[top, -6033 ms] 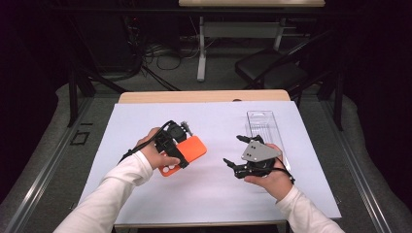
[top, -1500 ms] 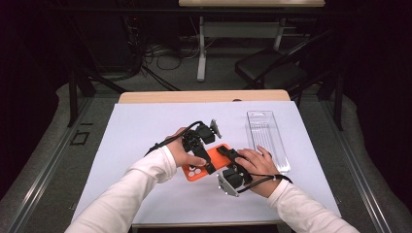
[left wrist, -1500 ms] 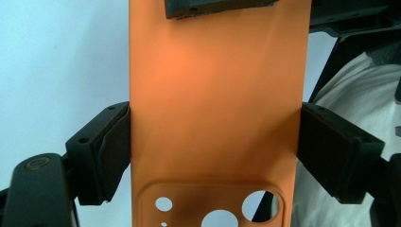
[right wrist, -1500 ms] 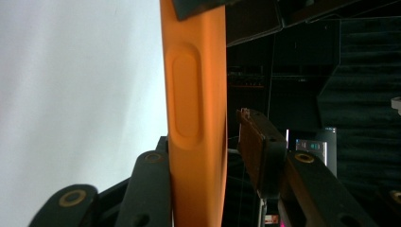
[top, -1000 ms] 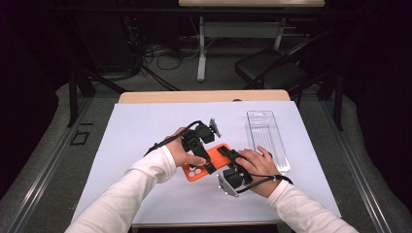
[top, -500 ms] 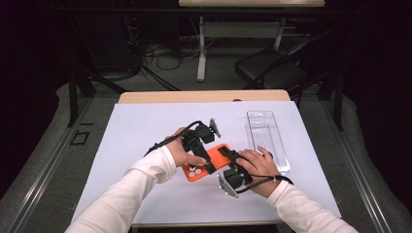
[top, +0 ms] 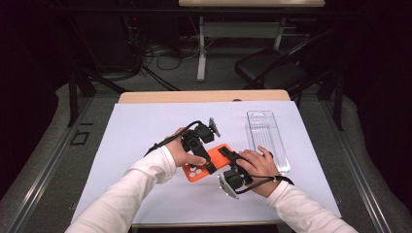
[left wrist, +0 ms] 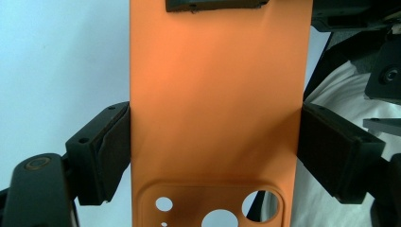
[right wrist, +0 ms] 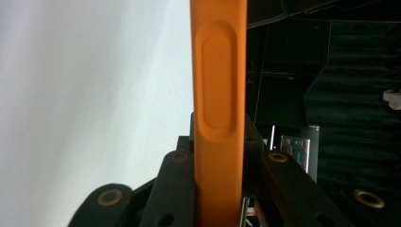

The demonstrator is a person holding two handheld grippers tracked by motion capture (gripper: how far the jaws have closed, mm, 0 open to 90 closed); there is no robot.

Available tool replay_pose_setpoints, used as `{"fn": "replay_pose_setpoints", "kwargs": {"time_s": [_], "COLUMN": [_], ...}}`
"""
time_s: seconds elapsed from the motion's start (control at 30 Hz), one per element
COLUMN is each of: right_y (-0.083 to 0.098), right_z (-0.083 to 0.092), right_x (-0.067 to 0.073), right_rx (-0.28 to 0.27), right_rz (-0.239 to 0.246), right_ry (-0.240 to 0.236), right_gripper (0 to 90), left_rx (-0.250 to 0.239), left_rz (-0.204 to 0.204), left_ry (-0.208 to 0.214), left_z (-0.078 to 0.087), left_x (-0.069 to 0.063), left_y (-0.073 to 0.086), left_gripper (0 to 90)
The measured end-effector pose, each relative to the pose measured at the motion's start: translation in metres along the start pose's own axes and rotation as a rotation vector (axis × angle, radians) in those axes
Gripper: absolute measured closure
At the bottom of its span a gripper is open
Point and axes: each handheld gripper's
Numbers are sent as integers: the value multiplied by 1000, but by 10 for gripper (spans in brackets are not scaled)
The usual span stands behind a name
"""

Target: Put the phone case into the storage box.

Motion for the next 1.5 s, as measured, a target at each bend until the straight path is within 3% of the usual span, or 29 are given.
{"fn": "replay_pose_setpoints", "kwargs": {"time_s": [0.53,1.5], "right_y": [4,7], "right_z": [1,0], "right_x": [4,3], "right_rx": [-17,-11], "right_rz": [9,-10], "right_ry": [71,85], "right_gripper": [871,872], "left_rx": [-15,-56], "left_rz": [12,10], "left_ry": [33,-1], "left_z": [0,4], "left_x": [2,-2], "left_y": [0,2], "left_gripper": [158,146]}}
Point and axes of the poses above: each handheld gripper's, and its own axes: z roughly backward along the jaws, y roughly out of its underside, x roughly to its left, and after that the axes turned 4 degrees about x, right-handed
